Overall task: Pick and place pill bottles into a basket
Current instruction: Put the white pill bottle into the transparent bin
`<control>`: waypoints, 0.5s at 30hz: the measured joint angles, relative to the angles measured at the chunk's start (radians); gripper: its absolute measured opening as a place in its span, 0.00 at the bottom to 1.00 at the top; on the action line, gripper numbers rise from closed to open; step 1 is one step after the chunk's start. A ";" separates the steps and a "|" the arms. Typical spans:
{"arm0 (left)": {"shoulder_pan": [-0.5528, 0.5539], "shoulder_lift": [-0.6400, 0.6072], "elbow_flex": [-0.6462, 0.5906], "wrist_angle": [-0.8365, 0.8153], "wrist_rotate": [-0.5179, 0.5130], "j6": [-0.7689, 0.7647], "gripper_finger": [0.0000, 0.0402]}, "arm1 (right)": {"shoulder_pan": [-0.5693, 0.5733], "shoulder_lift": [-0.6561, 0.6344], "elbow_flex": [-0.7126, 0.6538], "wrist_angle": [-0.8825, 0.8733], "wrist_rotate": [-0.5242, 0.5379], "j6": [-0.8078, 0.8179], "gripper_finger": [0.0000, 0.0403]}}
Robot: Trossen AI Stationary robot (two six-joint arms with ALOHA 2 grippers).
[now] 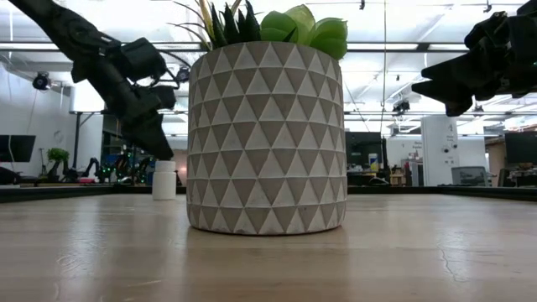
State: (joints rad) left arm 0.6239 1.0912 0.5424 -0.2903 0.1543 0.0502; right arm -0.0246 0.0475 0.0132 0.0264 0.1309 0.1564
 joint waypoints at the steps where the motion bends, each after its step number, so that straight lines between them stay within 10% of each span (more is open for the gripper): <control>1: 0.000 0.000 -0.003 0.005 0.000 -0.005 0.56 | 0.000 0.000 0.000 0.000 0.000 0.000 0.52; 15: 0.005 0.000 -0.055 0.048 -0.018 -0.019 0.56 | 0.000 0.000 0.000 0.000 0.000 0.000 0.52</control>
State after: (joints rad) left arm 0.6285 1.0916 0.4872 -0.2426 0.1359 0.0311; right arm -0.0242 0.0475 0.0132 0.0261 0.1310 0.1566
